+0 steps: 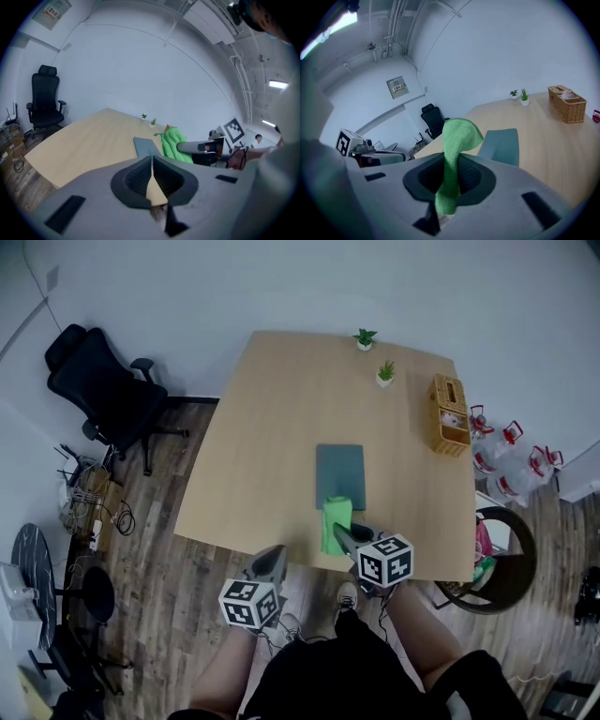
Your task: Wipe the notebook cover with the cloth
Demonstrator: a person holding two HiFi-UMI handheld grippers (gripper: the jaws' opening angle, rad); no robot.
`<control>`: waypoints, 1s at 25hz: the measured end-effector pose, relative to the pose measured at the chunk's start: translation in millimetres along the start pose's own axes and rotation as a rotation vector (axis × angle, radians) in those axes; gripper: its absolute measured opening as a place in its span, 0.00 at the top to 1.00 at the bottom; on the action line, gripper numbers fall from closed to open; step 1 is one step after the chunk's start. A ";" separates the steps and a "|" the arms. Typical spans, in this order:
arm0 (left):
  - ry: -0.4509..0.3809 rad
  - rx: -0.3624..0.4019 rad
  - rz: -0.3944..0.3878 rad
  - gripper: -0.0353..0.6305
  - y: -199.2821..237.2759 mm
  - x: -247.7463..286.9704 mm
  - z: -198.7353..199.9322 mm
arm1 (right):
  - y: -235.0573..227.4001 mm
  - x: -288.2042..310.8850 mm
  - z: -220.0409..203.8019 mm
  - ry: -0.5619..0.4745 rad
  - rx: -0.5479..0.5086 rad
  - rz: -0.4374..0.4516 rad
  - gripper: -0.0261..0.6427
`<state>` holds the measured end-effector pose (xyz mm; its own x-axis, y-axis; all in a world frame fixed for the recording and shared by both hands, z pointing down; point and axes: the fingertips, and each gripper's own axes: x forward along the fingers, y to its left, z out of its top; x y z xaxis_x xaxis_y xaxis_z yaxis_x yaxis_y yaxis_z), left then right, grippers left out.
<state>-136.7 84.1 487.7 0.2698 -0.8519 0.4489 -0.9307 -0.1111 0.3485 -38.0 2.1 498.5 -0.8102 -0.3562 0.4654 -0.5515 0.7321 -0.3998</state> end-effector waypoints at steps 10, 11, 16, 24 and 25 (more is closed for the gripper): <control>0.028 0.064 -0.158 0.93 0.2 -47.3 -21.8 | 50.4 -41.9 -41.7 -0.077 0.058 -0.171 0.88; 0.031 0.068 -0.173 0.93 -3.2 -49.8 -25.2 | 53.1 -49.3 -45.9 -0.085 0.062 -0.188 0.88; 0.044 0.094 -0.243 0.93 -33.3 -56.7 -36.0 | 56.5 -90.1 -62.1 -0.115 0.076 -0.256 0.88; 0.037 0.120 -0.268 0.93 -90.1 -55.4 -44.6 | 44.0 -141.8 -65.2 -0.140 0.052 -0.258 0.88; 0.033 0.119 -0.260 0.93 -95.4 -53.7 -45.4 | 41.8 -146.1 -64.3 -0.139 0.045 -0.249 0.88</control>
<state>-51.2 163.8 467.7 0.5097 -0.7697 0.3844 -0.8509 -0.3847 0.3578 70.1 122.1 464.6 -0.6662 -0.6005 0.4423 -0.7429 0.5868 -0.3222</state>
